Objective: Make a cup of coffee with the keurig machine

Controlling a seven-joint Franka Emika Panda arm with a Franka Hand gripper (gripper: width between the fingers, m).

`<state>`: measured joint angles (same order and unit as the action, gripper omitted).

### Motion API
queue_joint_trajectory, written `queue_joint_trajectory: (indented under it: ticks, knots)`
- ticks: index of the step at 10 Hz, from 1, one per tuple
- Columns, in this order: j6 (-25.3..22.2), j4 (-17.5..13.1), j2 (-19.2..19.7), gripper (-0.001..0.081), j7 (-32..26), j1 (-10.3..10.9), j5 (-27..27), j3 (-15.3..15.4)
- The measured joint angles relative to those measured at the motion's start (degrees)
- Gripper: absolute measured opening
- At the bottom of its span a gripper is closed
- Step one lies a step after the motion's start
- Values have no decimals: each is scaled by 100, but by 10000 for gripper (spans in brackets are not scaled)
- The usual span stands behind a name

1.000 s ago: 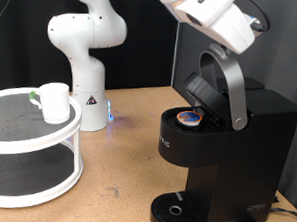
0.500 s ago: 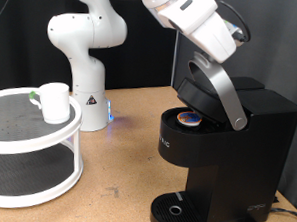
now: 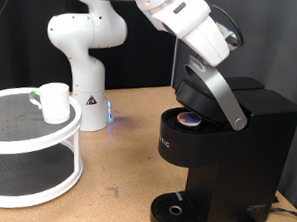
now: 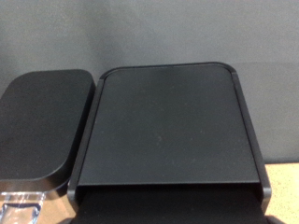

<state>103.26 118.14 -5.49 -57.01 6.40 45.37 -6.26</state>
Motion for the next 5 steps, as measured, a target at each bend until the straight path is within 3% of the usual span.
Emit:
queue_joint_trajectory:
  ticks: [5]
  knots:
    - [-59, 57, -11, 1, -159, -12, -256, -72]
